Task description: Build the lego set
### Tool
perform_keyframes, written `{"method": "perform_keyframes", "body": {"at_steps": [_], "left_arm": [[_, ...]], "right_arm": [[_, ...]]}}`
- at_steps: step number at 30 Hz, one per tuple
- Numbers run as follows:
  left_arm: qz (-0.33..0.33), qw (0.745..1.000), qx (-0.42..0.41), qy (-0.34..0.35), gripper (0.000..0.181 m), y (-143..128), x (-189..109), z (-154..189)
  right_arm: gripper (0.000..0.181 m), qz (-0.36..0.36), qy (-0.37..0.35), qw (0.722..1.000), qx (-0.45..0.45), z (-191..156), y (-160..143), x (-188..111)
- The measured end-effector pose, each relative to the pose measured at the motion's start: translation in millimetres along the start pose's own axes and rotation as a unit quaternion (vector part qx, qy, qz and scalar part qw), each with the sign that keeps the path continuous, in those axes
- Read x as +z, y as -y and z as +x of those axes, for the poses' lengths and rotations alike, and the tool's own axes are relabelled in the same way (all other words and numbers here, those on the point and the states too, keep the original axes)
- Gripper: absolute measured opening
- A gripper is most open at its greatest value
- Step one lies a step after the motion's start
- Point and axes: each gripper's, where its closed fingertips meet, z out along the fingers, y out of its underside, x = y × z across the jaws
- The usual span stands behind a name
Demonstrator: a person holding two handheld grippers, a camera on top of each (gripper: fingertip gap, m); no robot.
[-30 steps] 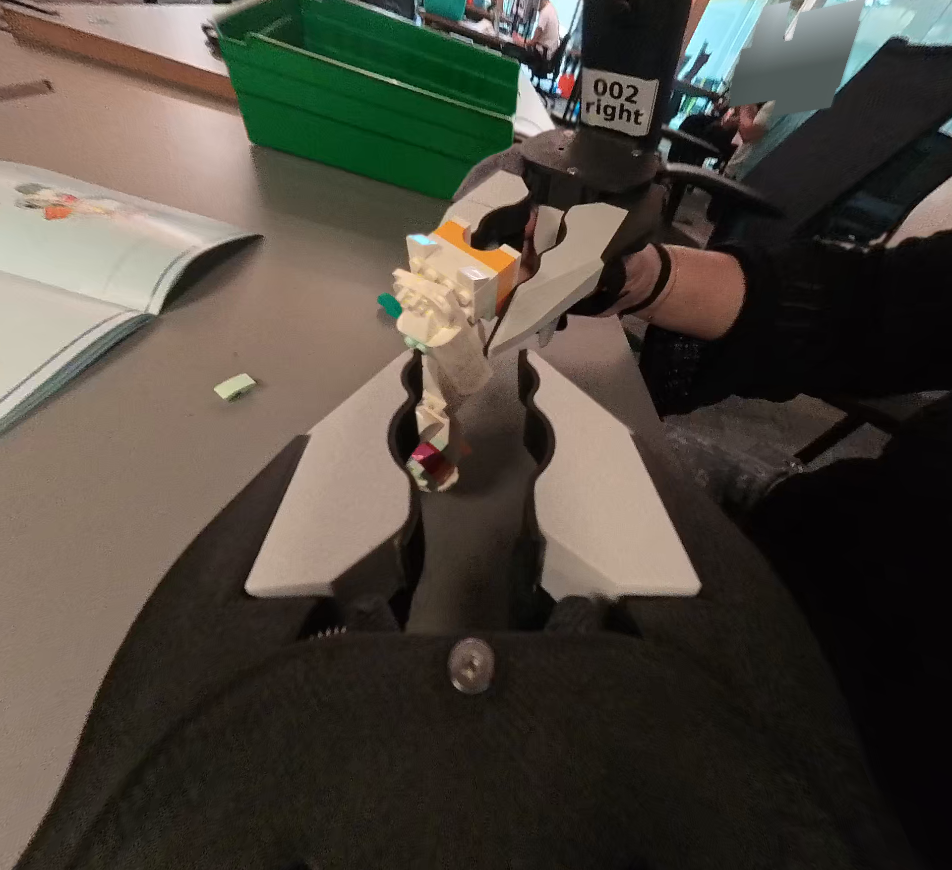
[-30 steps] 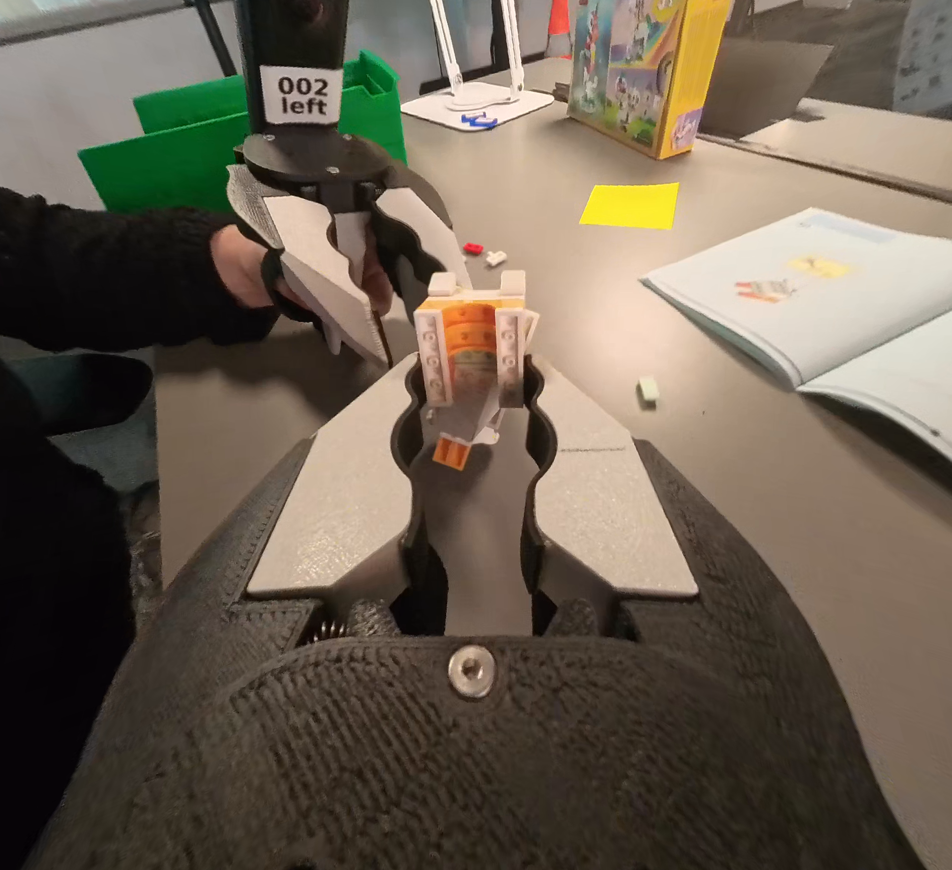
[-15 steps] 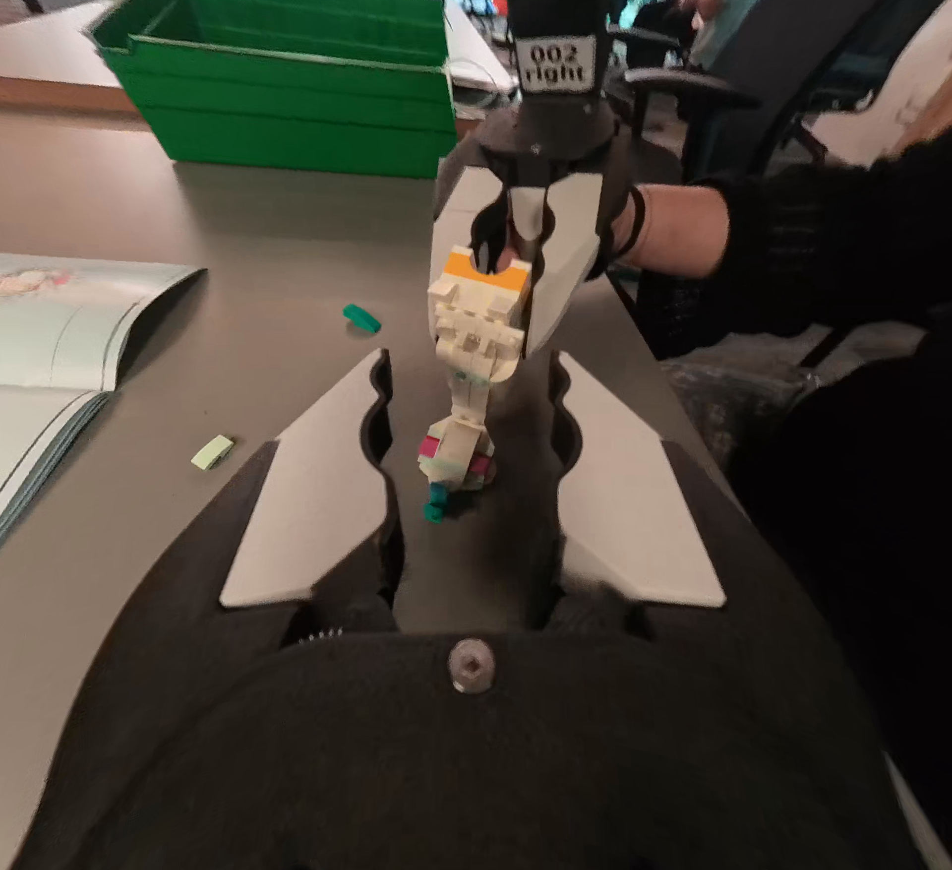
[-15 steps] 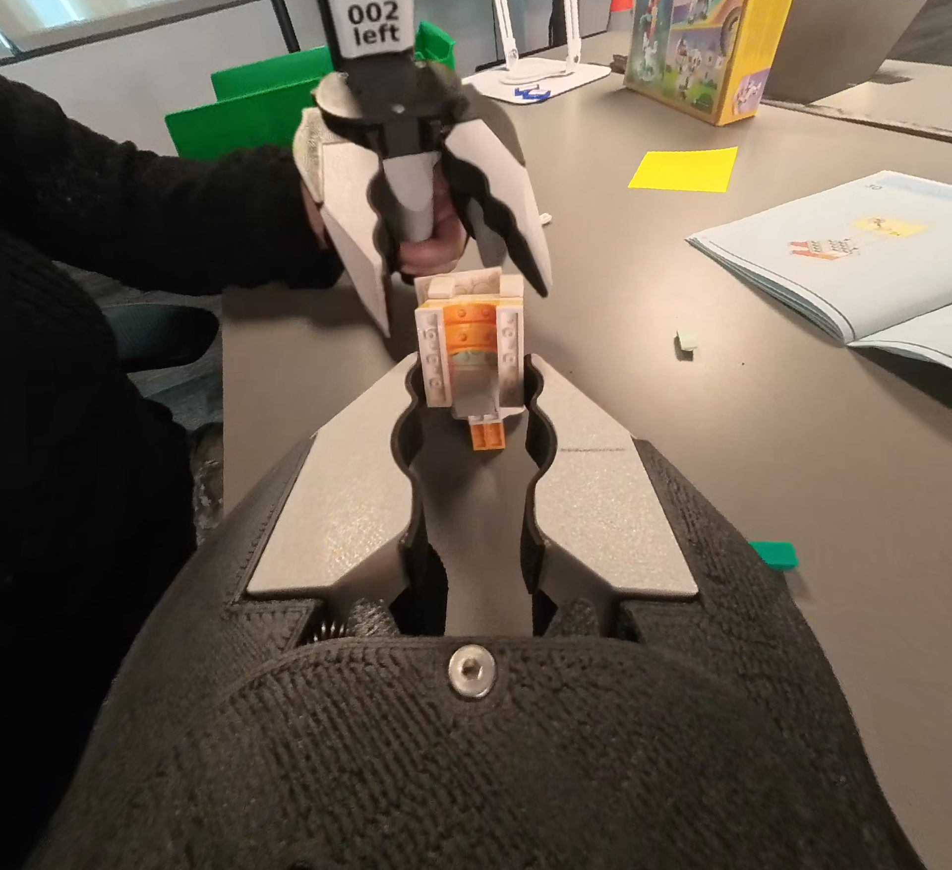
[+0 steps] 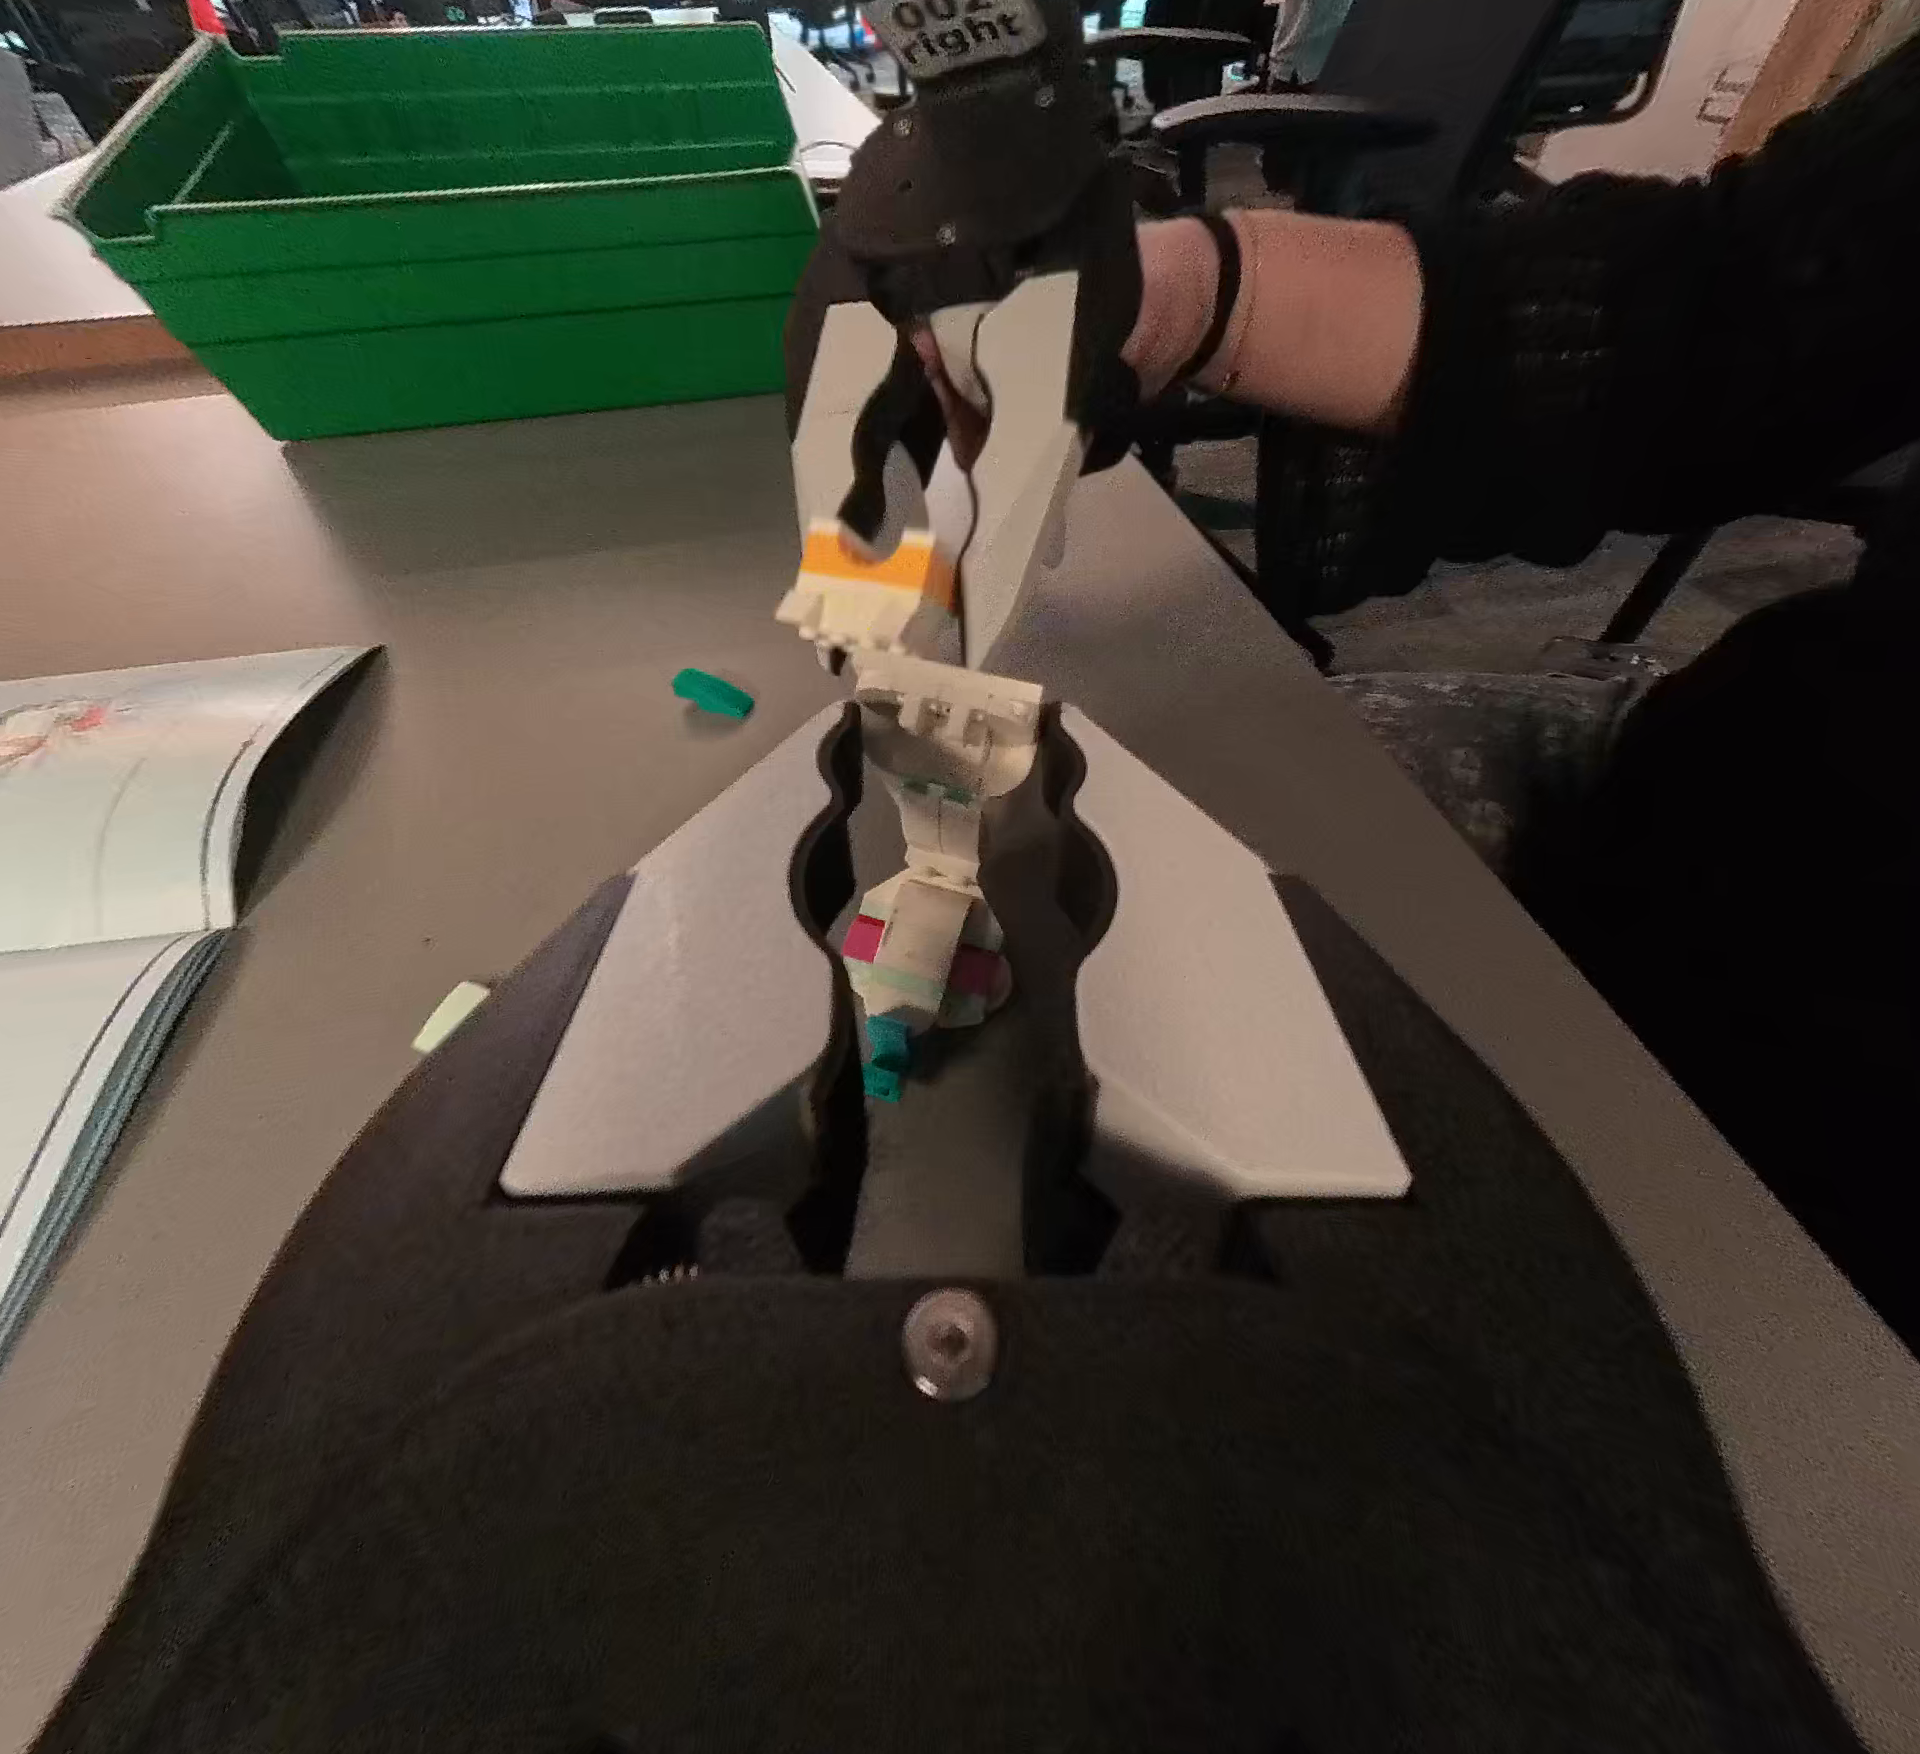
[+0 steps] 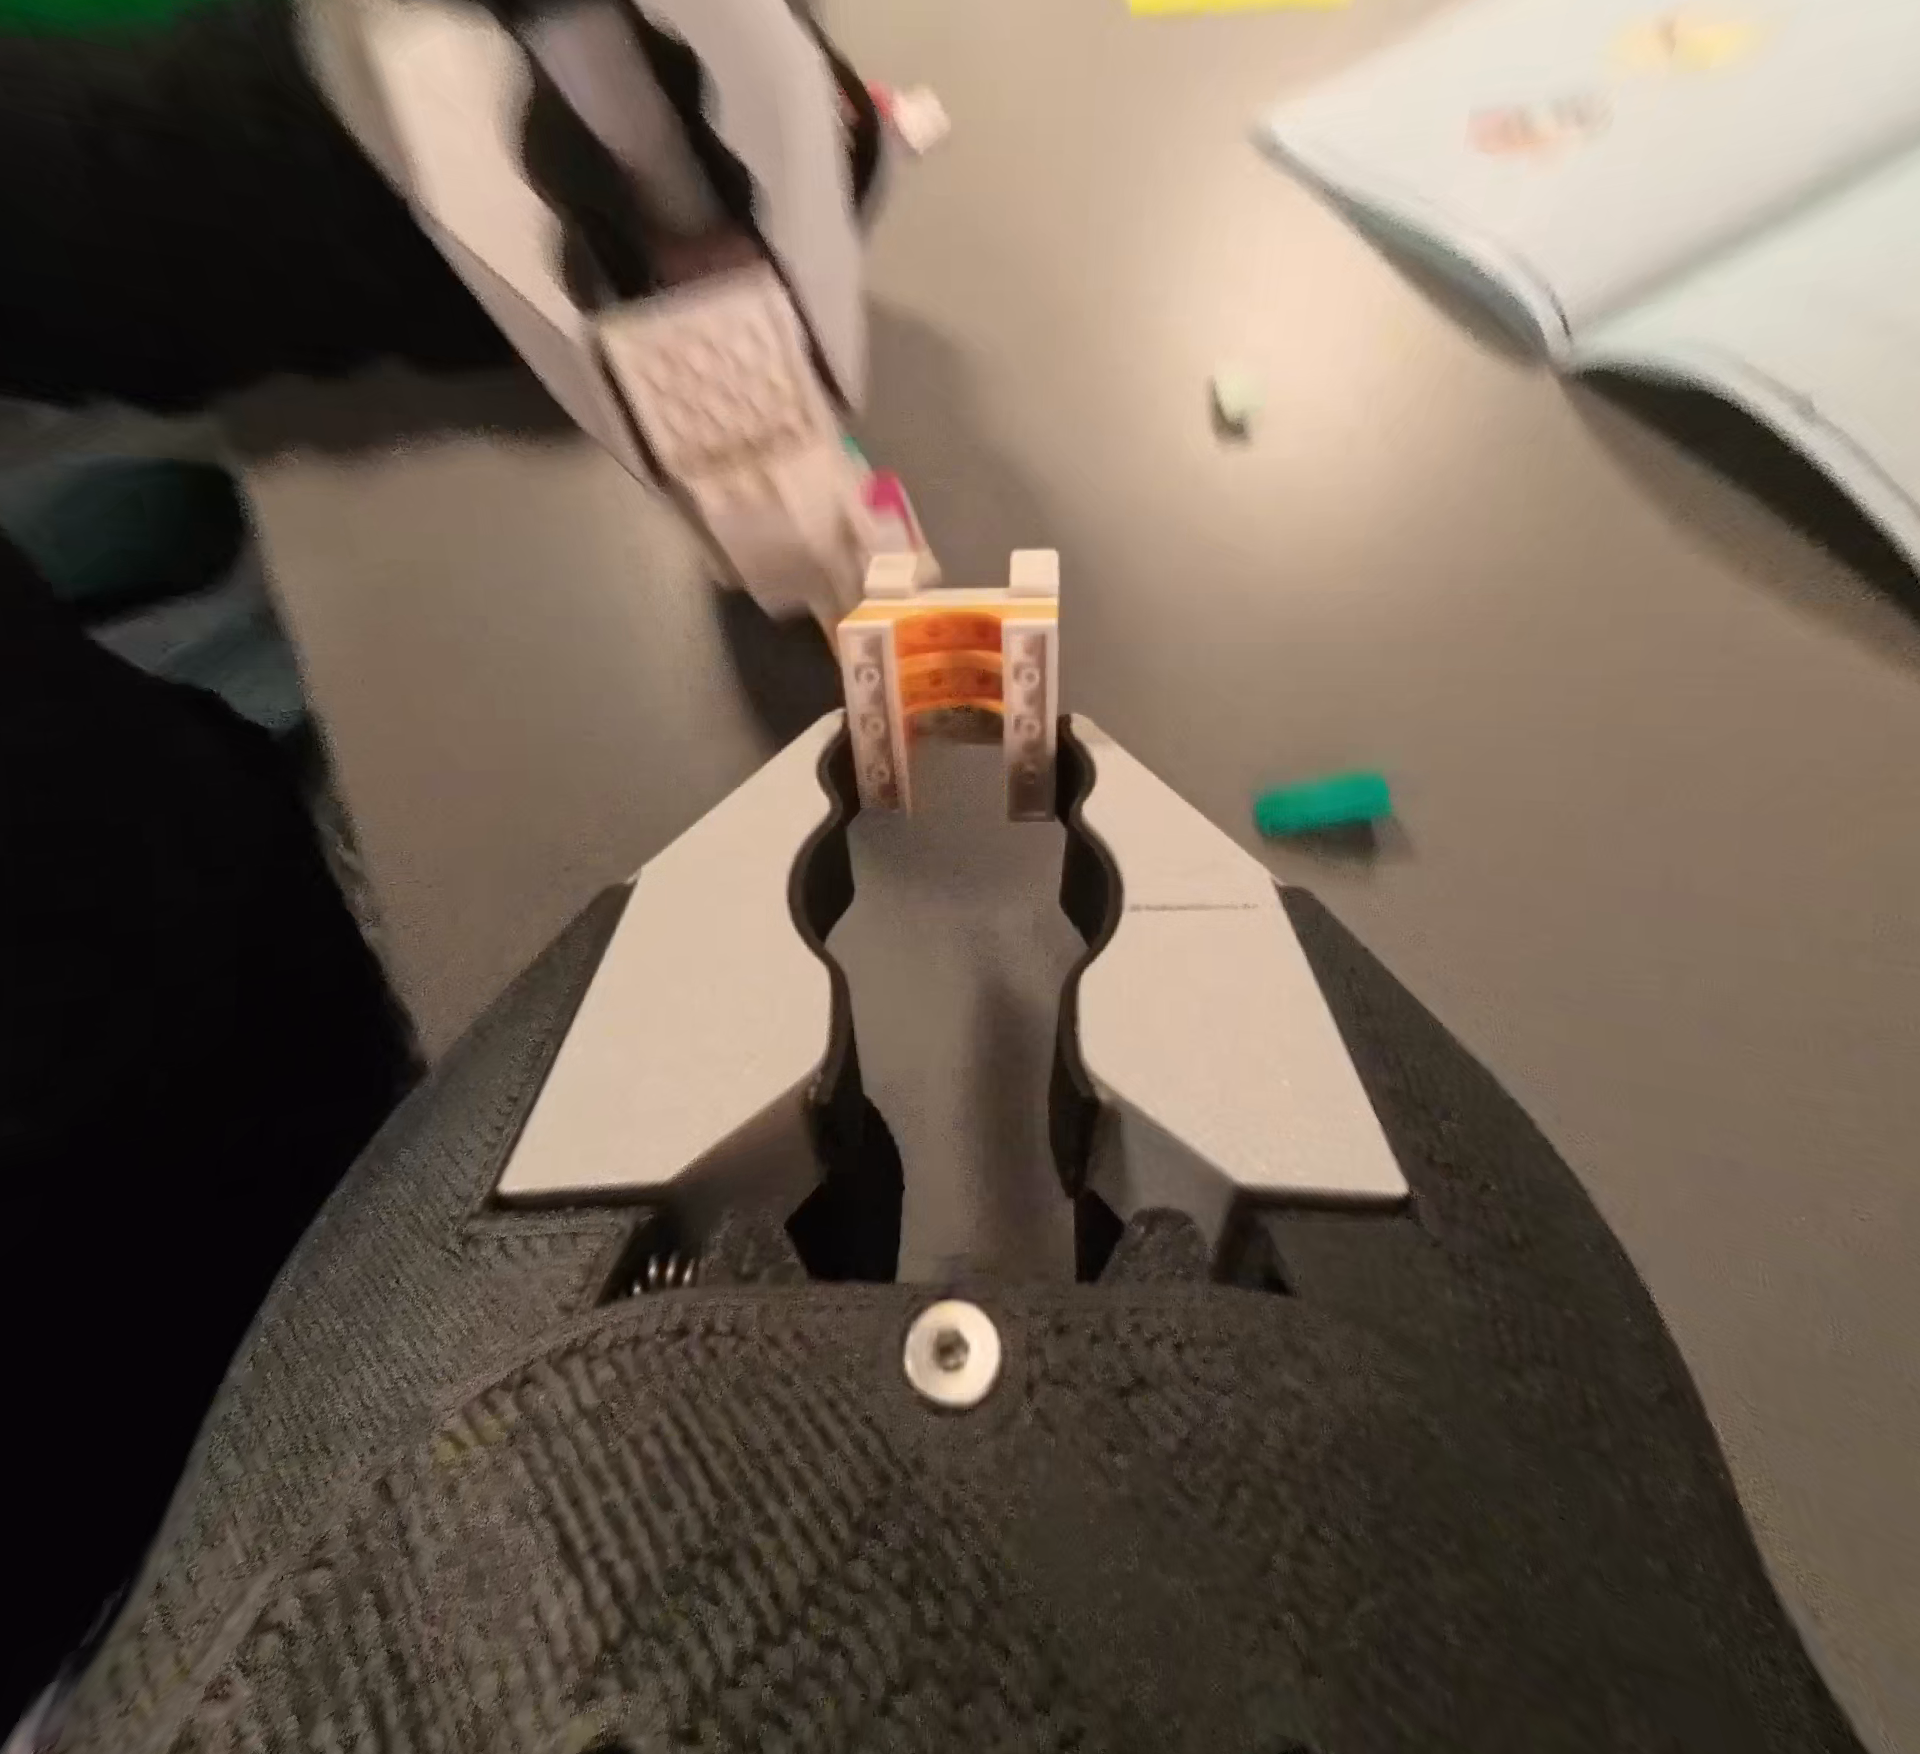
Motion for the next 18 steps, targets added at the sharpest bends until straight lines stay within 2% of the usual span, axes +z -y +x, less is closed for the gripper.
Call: {"method": "perform_keyframes", "body": {"at_steps": [3, 8, 10, 13, 18], "left_arm": [[0.003, 1.0, -0.002, 0.01, 0.034, -0.5, -1.5, -4.0], [0.002, 1.0, 0.0, 0.015, 0.034, -0.2, -0.8, -3.2], [0.001, 1.0, -0.001, 0.015, 0.034, -0.4, -0.9, -2.6], [0.001, 1.0, -0.004, 0.015, 0.034, -0.5, -1.1, -2.7], [0.003, 1.0, -0.006, 0.014, 0.034, -0.5, -1.5, -2.7]], "right_arm": [[0.036, -0.123, -0.035, 0.992, 0.003, 15.2, -34.2, -1.8], [0.04, -0.185, -0.047, 0.982, -0.006, 17.3, -37.2, -2.5], [0.051, -0.19, -0.047, 0.981, -0.01, 15.8, -31.3, -2.2], [0.049, -0.199, -0.05, 0.978, -0.033, 14.9, -22.3, -3.3], [0.053, -0.286, -0.054, 0.954, -0.075, 17.1, -40.7, -6.2]]}}
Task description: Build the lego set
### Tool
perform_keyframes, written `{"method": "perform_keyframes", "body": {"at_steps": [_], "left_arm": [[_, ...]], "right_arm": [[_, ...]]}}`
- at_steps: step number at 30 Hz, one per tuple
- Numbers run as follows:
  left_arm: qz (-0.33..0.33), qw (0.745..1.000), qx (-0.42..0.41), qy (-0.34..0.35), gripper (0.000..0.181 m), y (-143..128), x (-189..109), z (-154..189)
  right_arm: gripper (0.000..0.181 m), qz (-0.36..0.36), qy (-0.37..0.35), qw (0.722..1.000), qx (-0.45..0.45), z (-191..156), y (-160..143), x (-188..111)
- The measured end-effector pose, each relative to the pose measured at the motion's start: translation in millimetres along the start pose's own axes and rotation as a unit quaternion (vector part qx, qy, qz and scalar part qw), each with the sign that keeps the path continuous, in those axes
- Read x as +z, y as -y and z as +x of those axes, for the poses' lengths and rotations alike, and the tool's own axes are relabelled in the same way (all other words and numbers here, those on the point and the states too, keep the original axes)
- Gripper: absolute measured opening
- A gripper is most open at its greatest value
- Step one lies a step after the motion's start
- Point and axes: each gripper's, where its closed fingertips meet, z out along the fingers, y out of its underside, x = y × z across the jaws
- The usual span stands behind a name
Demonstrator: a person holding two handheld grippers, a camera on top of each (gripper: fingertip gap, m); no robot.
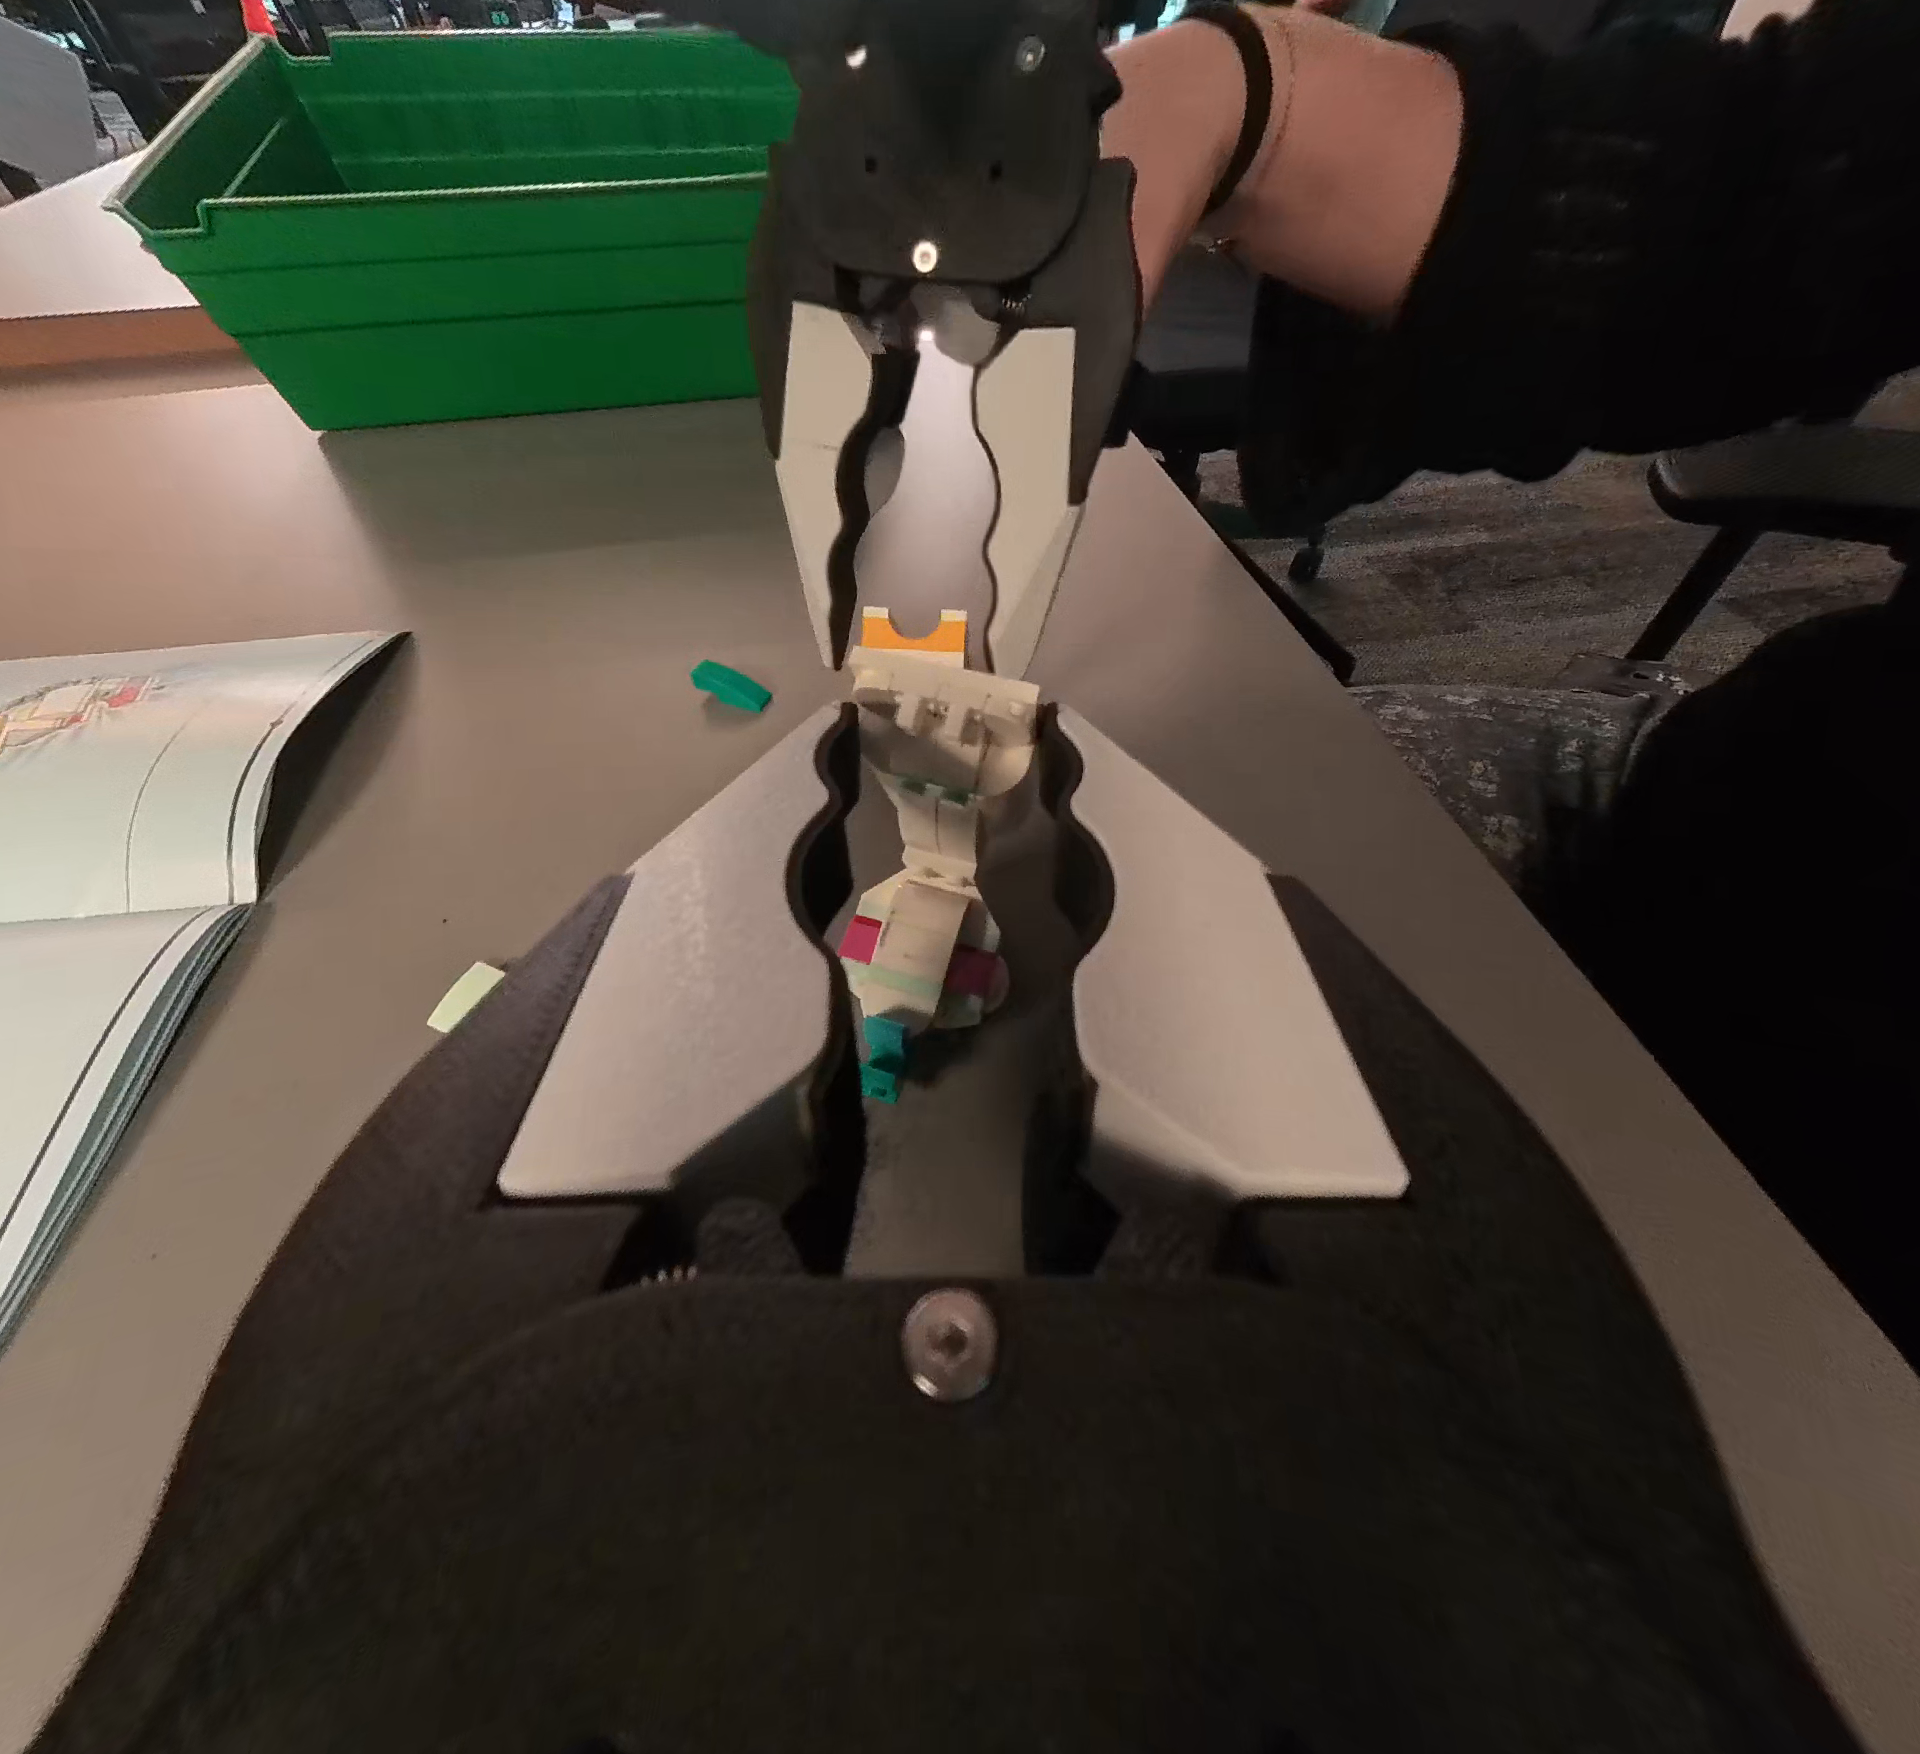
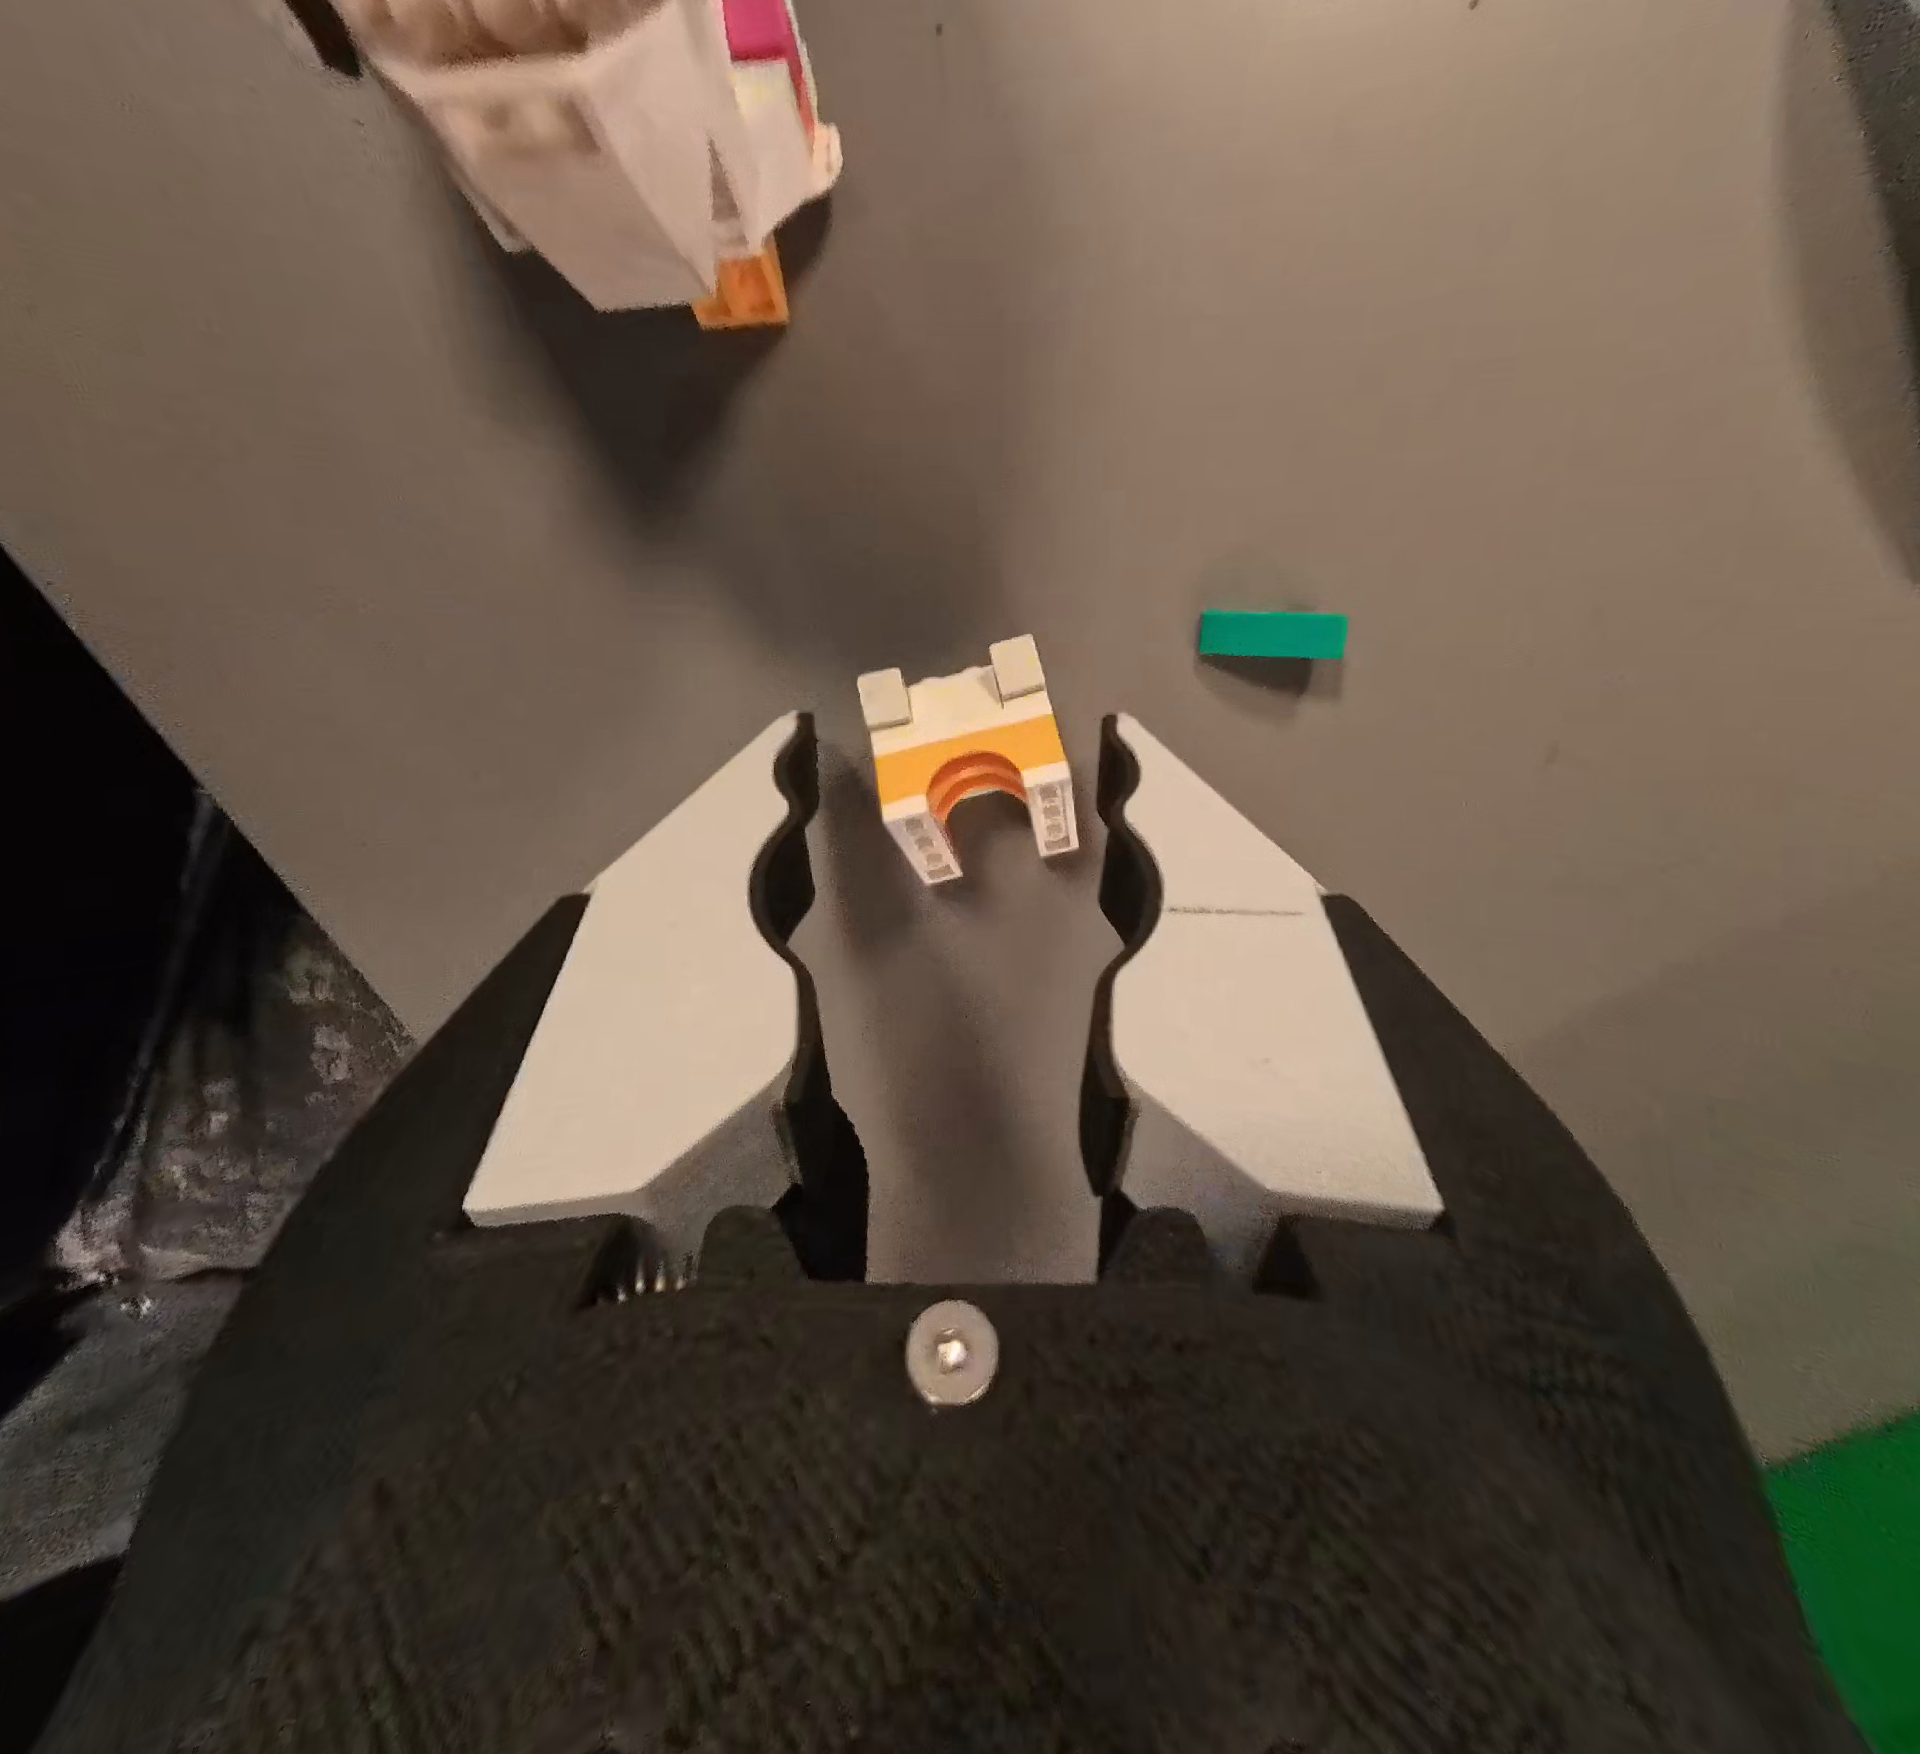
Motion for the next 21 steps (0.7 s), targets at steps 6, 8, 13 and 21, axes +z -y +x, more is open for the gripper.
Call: {"method": "perform_keyframes", "body": {"at_steps": [6, 8, 13, 21], "left_arm": [[0.003, 1.0, -0.006, -0.001, 0.034, -0.1, -0.5, -0.9], [0.003, 1.0, -0.009, -0.001, 0.034, -0.1, -0.4, -1.2], [0.007, 1.0, -0.011, 0.003, 0.034, -0.1, -0.7, -1.8], [0.029, 0.998, -0.003, 0.051, 0.034, 9.1, -2.4, -13.5]], "right_arm": [[0.057, 0.0, -0.002, 0.999, -0.051, 0.7, -5.6, -5.7], [0.054, 0.0, -0.004, 0.998, -0.07, 3.3, -7.9, -3.6], [0.035, 0.051, 0.005, 0.997, -0.059, 4.6, 5.2, -5.1], [0.035, 0.292, 0.011, 0.955, -0.054, -27.1, 91.3, -55.2]]}}
